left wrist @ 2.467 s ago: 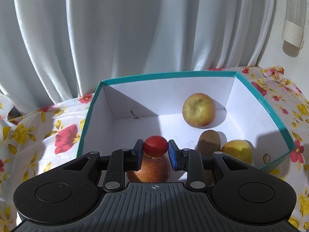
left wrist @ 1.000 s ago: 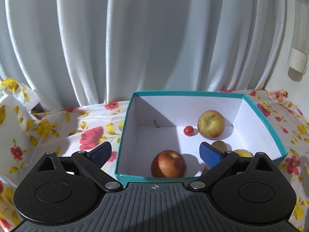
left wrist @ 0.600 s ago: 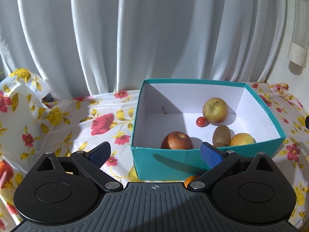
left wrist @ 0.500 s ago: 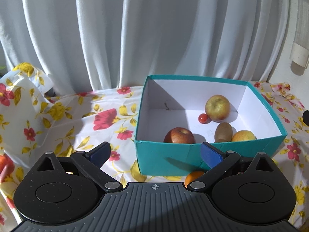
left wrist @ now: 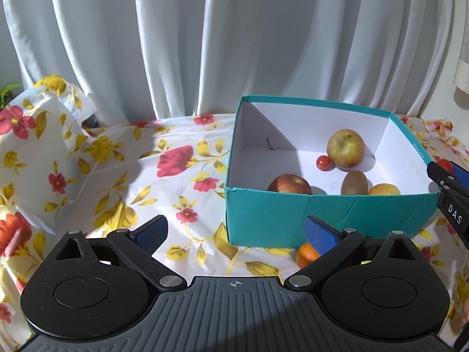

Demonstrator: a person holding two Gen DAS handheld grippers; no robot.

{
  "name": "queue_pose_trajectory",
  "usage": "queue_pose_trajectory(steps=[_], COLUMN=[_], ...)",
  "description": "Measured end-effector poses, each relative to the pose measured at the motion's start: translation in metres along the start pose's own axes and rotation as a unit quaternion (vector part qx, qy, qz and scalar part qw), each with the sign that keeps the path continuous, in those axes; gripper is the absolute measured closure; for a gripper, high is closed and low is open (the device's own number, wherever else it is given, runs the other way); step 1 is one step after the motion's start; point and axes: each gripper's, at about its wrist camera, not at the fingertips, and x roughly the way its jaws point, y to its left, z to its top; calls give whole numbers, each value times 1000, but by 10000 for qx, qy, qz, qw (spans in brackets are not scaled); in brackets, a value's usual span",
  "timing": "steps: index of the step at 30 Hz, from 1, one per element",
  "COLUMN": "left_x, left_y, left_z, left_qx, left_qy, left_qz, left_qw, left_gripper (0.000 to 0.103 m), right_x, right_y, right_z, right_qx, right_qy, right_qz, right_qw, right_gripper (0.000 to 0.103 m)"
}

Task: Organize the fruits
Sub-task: 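Lower the cherry tomato into the teal box and open the right gripper, then move the left gripper to the orange beside the box and grasp it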

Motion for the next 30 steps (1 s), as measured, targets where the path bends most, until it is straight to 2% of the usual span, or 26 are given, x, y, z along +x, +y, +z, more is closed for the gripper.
queue_pose_trajectory(steps=[7,17,19,20,25,28,30], left_x=[2,3,3,3,7,10,13], left_y=[2,1,1,1,1,-1,-2], left_z=[-3,-5,-5,-5,-7,-11,-15], left_qx=[-11,2,5,5,65,107,165], left_qy=[89,146,156,163,169,149,95], left_qz=[80,85,90,95,112,68,16], left_qw=[9999,9999,9998,9998,9998,9998,9998], left_gripper=[2,2,2,2,2,2,2], right_x=[18,27,26,26,16,3,-9], right_y=[4,3,3,3,0,-3,-4], right_z=[-3,-5,-4,-4,1,5,5], right_qx=[-35,-49,-58,-68,-21,15,22], right_qy=[216,288,242,219,64,-86,-186], right_qz=[99,66,34,26,-28,-27,-49], right_qw=[9997,9996,9997,9997,10000,10000,9998], right_gripper=[76,75,69,61,58,47,45])
